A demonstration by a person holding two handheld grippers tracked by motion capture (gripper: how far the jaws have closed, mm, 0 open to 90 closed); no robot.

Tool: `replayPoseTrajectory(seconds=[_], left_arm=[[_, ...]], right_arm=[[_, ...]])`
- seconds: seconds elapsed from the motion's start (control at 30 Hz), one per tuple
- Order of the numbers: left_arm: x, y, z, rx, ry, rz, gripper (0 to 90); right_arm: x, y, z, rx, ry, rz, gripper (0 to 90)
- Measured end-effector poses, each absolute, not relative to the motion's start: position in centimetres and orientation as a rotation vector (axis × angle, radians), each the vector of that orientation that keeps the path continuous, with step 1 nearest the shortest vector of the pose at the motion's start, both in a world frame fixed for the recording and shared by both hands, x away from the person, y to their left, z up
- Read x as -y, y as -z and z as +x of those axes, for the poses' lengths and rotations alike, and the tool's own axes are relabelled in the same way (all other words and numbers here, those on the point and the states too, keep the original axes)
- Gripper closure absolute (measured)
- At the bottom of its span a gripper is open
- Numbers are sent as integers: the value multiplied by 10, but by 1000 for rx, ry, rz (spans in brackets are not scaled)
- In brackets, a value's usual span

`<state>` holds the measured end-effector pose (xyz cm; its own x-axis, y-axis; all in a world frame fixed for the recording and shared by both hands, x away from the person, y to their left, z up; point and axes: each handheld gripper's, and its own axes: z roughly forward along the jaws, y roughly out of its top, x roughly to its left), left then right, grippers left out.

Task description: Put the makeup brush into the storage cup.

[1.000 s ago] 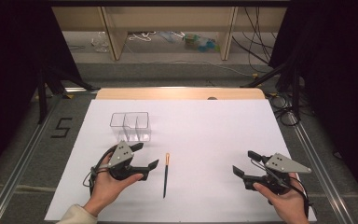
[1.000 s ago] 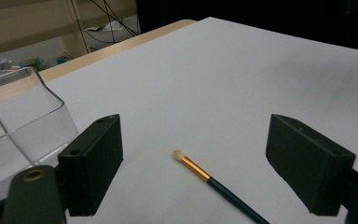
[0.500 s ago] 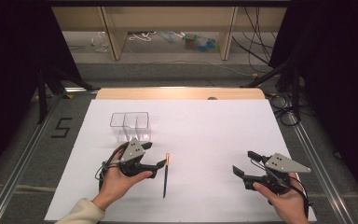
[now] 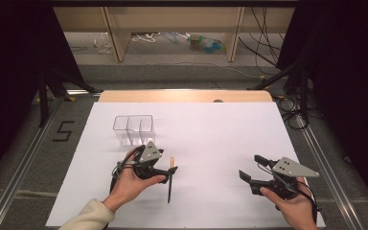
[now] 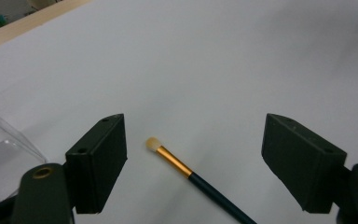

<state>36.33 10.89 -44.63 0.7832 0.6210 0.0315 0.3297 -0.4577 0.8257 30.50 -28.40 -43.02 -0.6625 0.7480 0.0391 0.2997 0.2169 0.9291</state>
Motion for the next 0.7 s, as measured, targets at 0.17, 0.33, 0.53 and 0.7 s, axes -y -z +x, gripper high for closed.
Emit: replayPoseTrajectory(seconds=[0.17, 0.33, 0.53, 0.7], left_arm=[[-103, 450, 365, -737, -389, 2155, 218], [-98, 454, 366, -760, -365, 2237, 219], [-91, 457, 367, -793, -329, 2292, 221], [-87, 458, 367, -812, -308, 2333, 223]], right_arm=[[283, 431, 305, -2076, -1441, 978, 223], [283, 431, 305, -2077, -1441, 978, 223], [282, 432, 305, -2072, -1464, 979, 223], [282, 432, 305, -2073, -1462, 978, 223]])
